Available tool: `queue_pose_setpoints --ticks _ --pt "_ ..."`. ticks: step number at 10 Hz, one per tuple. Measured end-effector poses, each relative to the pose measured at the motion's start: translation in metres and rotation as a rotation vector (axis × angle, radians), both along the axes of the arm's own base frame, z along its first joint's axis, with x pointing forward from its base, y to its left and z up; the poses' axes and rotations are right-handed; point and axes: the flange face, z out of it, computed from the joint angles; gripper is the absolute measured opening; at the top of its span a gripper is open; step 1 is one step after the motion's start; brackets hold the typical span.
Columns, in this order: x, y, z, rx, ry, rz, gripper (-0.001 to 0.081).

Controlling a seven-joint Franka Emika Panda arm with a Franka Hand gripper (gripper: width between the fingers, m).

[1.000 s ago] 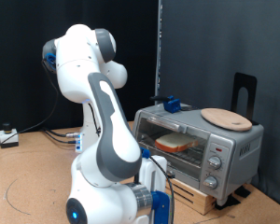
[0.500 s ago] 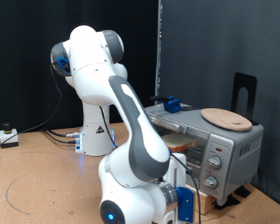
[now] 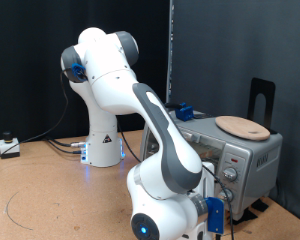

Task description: Make a piece of toast with the oven

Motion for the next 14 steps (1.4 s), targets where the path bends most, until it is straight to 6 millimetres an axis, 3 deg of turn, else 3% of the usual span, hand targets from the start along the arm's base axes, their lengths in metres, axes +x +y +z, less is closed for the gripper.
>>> queue_pose_setpoints --ticks 5,6,7,8,9,10,11,12,13,14 --pt "-0.0037 0.0145 -0.0029 0.008 0.006 -0.006 0.0807" --pt "-0.0034 0.0148 -0.0029 0.007 0.005 -0.007 0.0693" --pt "-0.0031 0.0148 -0.0029 0.005 0.004 -0.009 0.0504" --pt "-0.0030 0.0148 -0.0030 0.005 0.003 -0.010 0.0504" --pt "-0.0030 0.0148 -0.0029 0.005 0.003 -0.010 0.0316" --pt "-0.0027 0.0143 -0.0028 0.005 0.002 -0.010 0.0316" --pt "-0.0022 0.0127 -0.0045 -0.003 0.000 -0.016 0.0181" --pt "-0.0022 0.0126 -0.0046 -0.003 0.001 -0.017 0.0181" --pt "-0.0022 0.0126 -0.0046 -0.003 0.001 -0.017 0.0092" --pt "-0.0022 0.0126 -0.0045 -0.002 0.001 -0.016 0.0092"
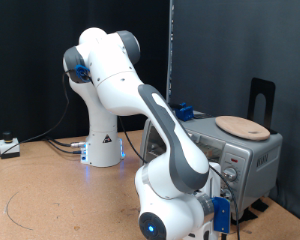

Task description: Make a piece of toast with the oven

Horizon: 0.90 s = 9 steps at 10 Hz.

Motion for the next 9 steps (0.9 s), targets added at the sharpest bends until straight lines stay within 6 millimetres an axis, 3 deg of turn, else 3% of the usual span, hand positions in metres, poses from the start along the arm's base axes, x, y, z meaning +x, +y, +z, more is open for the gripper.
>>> queue_pose_setpoints --ticks 9 --pt "-0.0028 0.0003 0.0089 0.062 -0.334 0.047 0.0092"
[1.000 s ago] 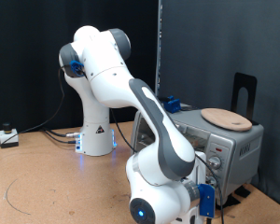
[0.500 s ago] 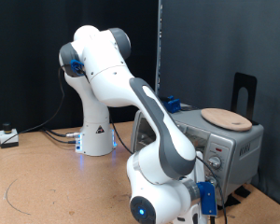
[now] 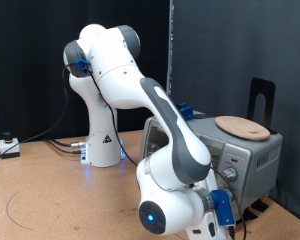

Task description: Make a piece of toast with the oven

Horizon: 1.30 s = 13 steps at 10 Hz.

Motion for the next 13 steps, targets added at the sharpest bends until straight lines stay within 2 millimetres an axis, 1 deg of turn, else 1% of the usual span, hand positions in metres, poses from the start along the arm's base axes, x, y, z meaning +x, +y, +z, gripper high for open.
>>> queue_pose_setpoints --ticks 6,7,8,10,11,12,13 --pt "0.000 -0.001 0.001 -0.002 0.003 -0.006 0.0092" --pt "0.004 -0.004 0.006 0.000 0.001 -0.021 0.0140" --pt "0.008 -0.008 0.011 -0.002 0.009 -0.034 0.0140" --pt "0.014 -0.017 0.018 -0.006 0.019 -0.050 0.0508" --pt "0.016 -0.024 0.022 -0.002 0.034 -0.055 0.0508" --pt "0.018 -0.036 0.027 0.000 0.062 -0.057 0.0644" --pt "0.017 -0.051 0.031 -0.020 0.112 -0.051 0.0644"
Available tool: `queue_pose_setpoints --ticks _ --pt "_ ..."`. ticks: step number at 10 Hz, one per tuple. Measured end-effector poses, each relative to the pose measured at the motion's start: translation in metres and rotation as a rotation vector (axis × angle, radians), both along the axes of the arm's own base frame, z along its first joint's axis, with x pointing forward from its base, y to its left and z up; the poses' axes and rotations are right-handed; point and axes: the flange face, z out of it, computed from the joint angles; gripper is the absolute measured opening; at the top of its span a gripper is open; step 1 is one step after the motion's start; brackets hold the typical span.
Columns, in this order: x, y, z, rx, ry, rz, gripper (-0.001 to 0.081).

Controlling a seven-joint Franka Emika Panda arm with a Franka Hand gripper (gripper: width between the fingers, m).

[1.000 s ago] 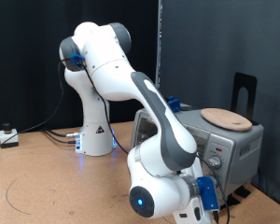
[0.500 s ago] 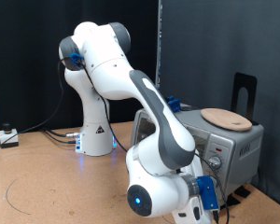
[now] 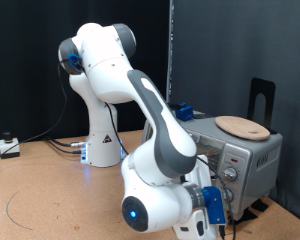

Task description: Make a piece of toast with the oven

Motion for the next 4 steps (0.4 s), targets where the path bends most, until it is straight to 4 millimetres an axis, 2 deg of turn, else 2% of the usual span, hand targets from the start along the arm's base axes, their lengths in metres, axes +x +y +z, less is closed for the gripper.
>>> queue_pose_setpoints --ticks 1,4 --pt "-0.001 -0.017 0.004 -0.034 0.057 0.007 0.0776" --pt "-0.001 -0.062 0.024 -0.081 0.143 -0.001 0.0807"
